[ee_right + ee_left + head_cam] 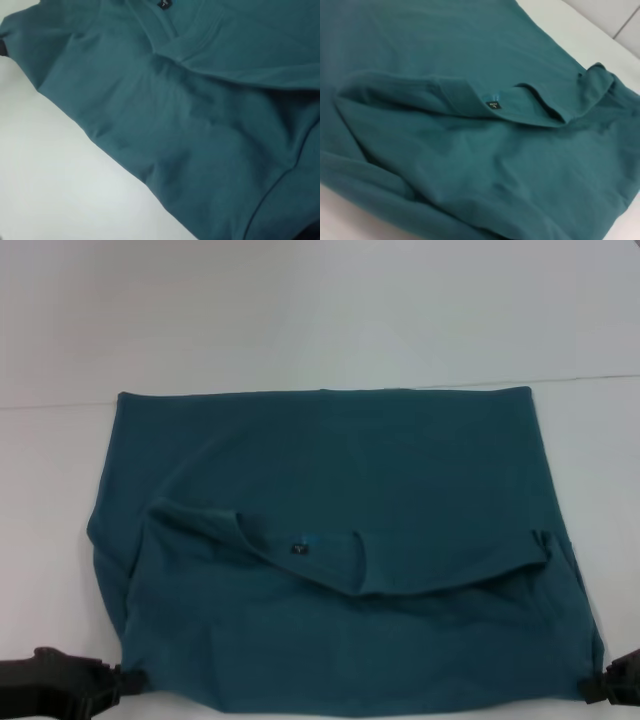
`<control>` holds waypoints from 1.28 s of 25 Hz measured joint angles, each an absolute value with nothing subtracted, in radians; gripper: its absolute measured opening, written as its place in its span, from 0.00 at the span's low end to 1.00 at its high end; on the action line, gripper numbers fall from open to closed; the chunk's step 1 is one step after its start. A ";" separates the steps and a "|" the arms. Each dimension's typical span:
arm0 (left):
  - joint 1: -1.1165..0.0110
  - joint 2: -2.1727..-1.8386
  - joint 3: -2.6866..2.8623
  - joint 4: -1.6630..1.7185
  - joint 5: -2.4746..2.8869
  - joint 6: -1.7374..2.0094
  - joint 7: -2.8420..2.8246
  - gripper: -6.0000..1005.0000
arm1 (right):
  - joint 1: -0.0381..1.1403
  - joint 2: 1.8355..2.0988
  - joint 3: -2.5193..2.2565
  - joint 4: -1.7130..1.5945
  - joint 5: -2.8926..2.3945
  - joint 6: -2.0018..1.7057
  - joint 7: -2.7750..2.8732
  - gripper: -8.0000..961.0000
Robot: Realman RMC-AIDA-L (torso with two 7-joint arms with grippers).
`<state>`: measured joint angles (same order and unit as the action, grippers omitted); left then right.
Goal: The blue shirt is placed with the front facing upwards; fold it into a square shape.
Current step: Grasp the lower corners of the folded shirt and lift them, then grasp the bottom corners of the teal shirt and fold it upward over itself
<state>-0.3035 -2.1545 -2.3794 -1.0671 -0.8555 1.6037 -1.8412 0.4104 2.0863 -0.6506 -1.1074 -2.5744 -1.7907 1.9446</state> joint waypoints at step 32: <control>-0.301 -2.129 -2.670 -1.079 -0.928 1.903 -1.654 0.06 | 0.348 2.086 -0.538 -1.300 -2.482 -1.984 1.922 0.04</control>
